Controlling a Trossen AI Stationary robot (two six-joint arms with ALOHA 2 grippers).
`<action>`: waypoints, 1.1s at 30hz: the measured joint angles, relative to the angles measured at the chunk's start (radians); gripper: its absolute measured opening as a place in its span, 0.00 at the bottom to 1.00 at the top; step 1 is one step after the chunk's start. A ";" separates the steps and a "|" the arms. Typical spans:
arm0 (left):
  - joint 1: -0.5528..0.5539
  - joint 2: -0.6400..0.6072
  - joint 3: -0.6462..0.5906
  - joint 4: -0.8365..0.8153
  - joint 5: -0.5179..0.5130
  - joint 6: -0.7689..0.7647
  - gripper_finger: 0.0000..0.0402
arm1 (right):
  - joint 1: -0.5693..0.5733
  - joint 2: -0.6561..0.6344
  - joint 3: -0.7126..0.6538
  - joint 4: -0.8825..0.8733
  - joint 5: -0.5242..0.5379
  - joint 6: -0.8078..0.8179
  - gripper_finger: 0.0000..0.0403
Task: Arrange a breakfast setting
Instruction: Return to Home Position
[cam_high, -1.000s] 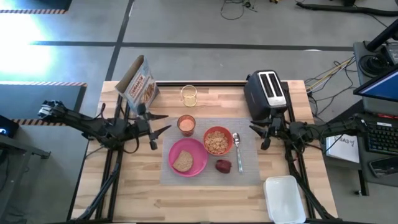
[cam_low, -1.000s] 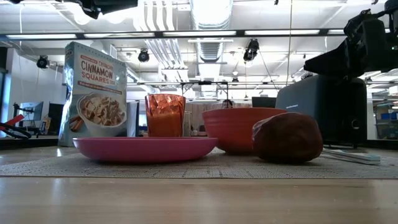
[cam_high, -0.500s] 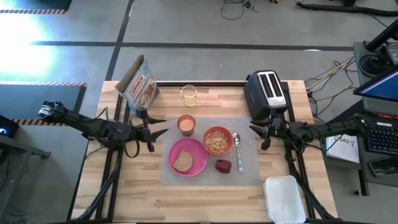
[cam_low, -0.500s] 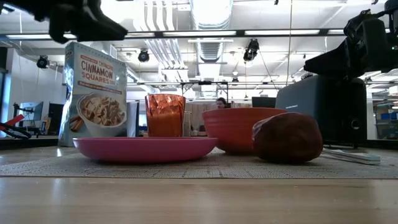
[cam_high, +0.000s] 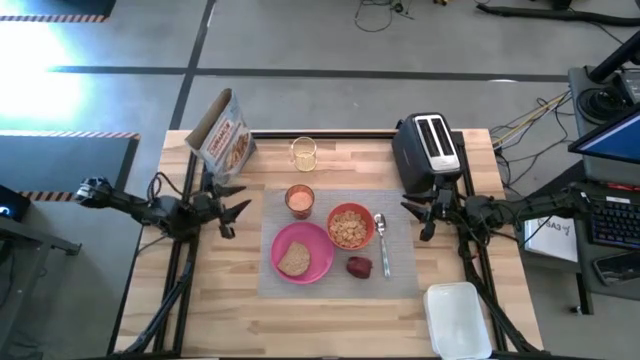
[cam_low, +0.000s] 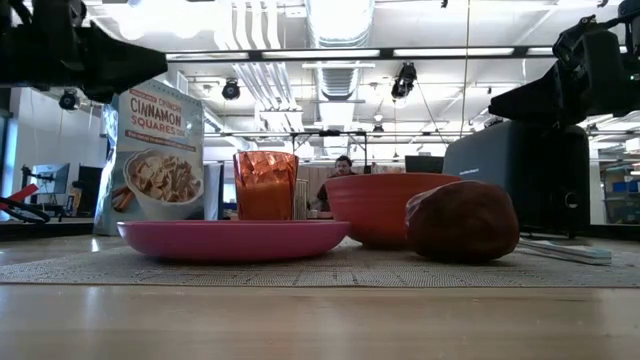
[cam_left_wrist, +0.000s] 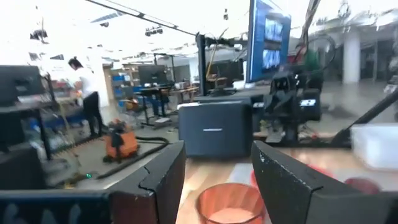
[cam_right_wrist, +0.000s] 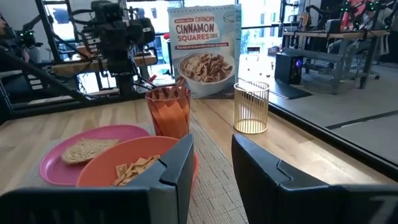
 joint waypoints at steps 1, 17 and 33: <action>0.000 -0.034 0.003 -0.043 0.005 -0.023 0.42 | 0.000 0.000 0.000 0.000 0.000 -0.001 0.25; 0.001 -0.195 0.000 -0.220 0.003 -0.089 0.42 | 0.000 0.000 0.000 -0.008 0.006 -0.003 0.25; 0.001 -0.174 0.000 -0.223 0.003 -0.089 0.42 | 0.000 -0.001 0.000 -0.008 0.007 -0.002 0.25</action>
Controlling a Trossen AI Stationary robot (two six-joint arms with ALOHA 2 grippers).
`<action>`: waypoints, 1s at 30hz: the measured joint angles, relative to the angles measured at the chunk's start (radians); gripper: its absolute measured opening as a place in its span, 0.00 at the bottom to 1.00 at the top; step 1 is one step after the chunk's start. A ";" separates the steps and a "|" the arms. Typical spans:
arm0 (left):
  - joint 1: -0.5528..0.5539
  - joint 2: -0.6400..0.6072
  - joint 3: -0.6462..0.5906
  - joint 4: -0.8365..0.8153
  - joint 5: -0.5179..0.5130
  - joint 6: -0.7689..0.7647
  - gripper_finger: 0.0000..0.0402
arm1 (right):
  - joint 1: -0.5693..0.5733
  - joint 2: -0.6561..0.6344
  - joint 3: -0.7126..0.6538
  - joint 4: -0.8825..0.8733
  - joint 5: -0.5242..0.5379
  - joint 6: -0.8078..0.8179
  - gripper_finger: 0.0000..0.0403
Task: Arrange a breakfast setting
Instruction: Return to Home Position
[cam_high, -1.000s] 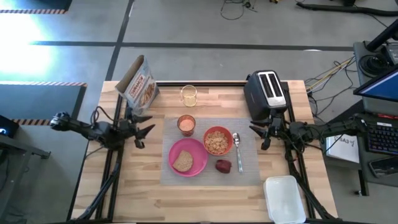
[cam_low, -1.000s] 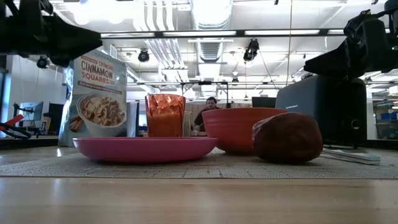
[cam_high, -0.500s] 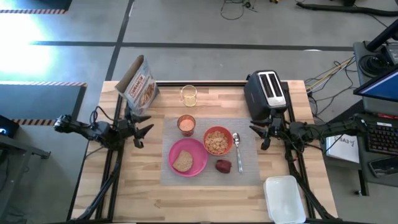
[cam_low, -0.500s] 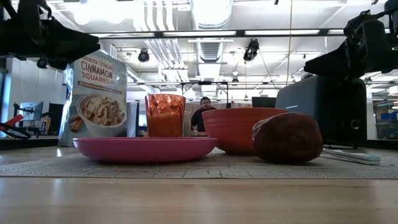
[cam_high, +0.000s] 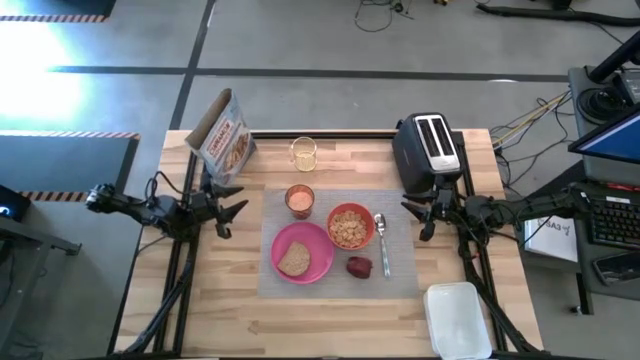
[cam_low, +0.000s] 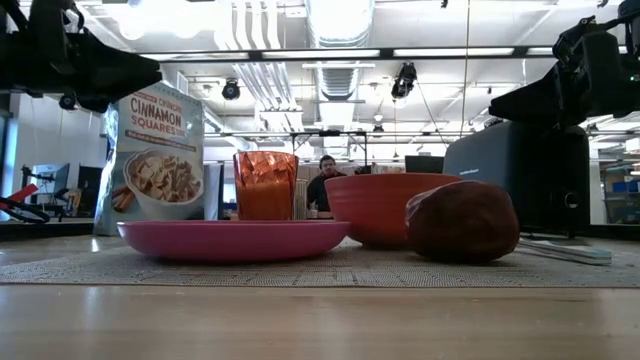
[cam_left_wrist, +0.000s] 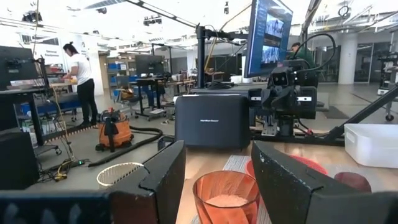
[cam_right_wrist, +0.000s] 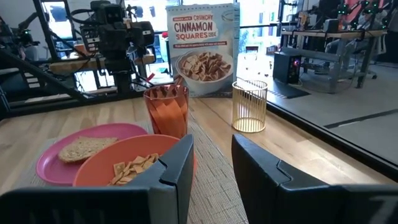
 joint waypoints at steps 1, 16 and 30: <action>0.000 0.002 0.000 0.000 0.000 0.000 0.42 | 0.000 0.000 0.000 0.000 0.000 0.000 0.25; 0.000 0.008 0.000 0.000 0.000 0.000 0.42 | 0.000 0.000 0.000 0.000 0.000 0.000 0.25; 0.000 0.012 0.000 -0.001 0.000 0.000 0.42 | 0.000 0.000 0.000 0.000 0.000 0.000 0.25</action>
